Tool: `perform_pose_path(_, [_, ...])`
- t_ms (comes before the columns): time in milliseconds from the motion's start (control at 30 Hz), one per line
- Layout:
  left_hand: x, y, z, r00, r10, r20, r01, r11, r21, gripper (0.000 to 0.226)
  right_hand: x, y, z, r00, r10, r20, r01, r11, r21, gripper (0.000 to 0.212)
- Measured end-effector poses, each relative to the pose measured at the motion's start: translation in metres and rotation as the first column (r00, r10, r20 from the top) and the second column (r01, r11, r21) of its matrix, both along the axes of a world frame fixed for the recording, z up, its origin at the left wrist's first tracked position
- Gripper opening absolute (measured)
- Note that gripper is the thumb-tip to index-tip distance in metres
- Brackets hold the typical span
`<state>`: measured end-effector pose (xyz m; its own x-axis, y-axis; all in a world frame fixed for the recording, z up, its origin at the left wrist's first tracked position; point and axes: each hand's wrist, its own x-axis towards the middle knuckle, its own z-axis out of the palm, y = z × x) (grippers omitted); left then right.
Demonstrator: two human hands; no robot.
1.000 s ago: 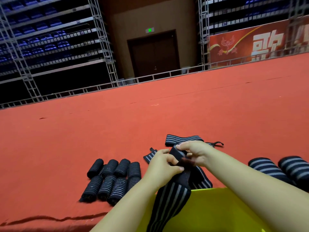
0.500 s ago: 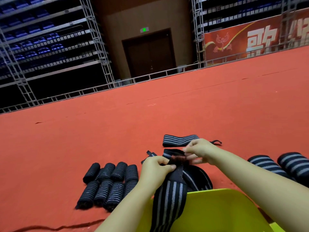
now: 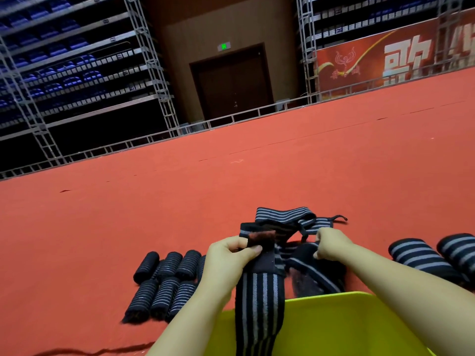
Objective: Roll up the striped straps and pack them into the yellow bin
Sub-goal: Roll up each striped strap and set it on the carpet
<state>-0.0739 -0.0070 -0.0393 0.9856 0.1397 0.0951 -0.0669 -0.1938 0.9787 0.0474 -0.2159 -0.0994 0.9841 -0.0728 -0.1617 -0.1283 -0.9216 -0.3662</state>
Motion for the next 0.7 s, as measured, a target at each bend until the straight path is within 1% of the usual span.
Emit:
perform_pose_path(100, [-0.007,0.002,0.012,0.998,-0.013,0.069,0.018,0.996,-0.086,0.019,0.011,-0.013,-0.015,0.995,-0.093,0.024,0.093,0.996,0.009,0.028])
perform_pose_path(200, [-0.013,0.003,0.020,0.993,-0.042,0.112,0.057,0.990,-0.131,0.012,0.010,-0.013,-0.015,0.993,-0.119,0.018,0.119,0.993,-0.008,0.019])
perform_pose_path(233, [-0.015,0.004,0.021,0.991,-0.055,0.124,0.072,0.988,-0.135,0.011,0.009,-0.011,-0.015,0.993,-0.119,0.012,0.119,0.993,-0.019,0.022])
perform_pose_path(300, [-0.019,0.005,0.023,0.986,-0.080,0.144,0.100,0.985,-0.141,0.011,0.007,-0.006,-0.013,0.996,-0.088,-0.002,0.088,0.995,-0.042,0.041])
perform_pose_path(333, [-0.021,0.005,0.023,0.984,-0.091,0.151,0.112,0.984,-0.139,0.013,0.007,-0.003,-0.012,0.999,-0.054,0.004,0.054,0.998,-0.036,0.055])
perform_pose_path(400, [-0.025,0.005,0.024,0.980,-0.119,0.158,0.140,0.982,-0.129,0.015,0.008,0.000,-0.005,0.998,0.031,0.050,-0.034,0.998,0.058,0.092])
perform_pose_path(433, [-0.028,0.005,0.023,0.979,-0.137,0.154,0.156,0.981,-0.117,0.014,0.008,0.003,-0.002,0.995,0.063,0.083,-0.072,0.990,0.119,0.102])
perform_pose_path(467, [-0.030,0.004,0.023,0.977,-0.153,0.149,0.169,0.980,-0.102,0.013,0.010,0.005,0.001,0.987,0.091,0.132,-0.112,0.979,0.168,0.100])
perform_pose_path(500, [-0.032,0.004,0.023,0.975,-0.169,0.147,0.182,0.980,-0.083,0.012,0.012,0.007,0.003,0.979,0.101,0.175,-0.134,0.972,0.190,0.088])
perform_pose_path(533, [-0.035,0.003,0.022,0.972,-0.182,0.148,0.193,0.979,-0.070,0.012,0.015,0.008,0.004,0.969,0.118,0.215,-0.159,0.970,0.183,0.064])
perform_pose_path(567, [-0.038,0.003,0.023,0.970,-0.192,0.150,0.204,0.977,-0.066,0.011,0.013,0.009,0.009,0.967,0.120,0.225,-0.156,0.976,0.152,0.035])
perform_pose_path(600, [-0.041,0.003,0.024,0.968,-0.201,0.153,0.213,0.975,-0.069,0.010,0.011,0.010,0.014,0.965,0.124,0.231,-0.160,0.976,0.146,0.011])
perform_pose_path(633, [-0.045,0.003,0.026,0.966,-0.208,0.156,0.222,0.972,-0.077,0.010,0.008,0.010,0.019,0.962,0.114,0.249,-0.155,0.976,0.152,0.006])
perform_pose_path(700, [-0.050,0.004,0.029,0.963,-0.212,0.165,0.228,0.970,-0.089,0.013,0.002,0.010,0.027,0.952,0.073,0.297,-0.146,0.962,0.232,0.011])
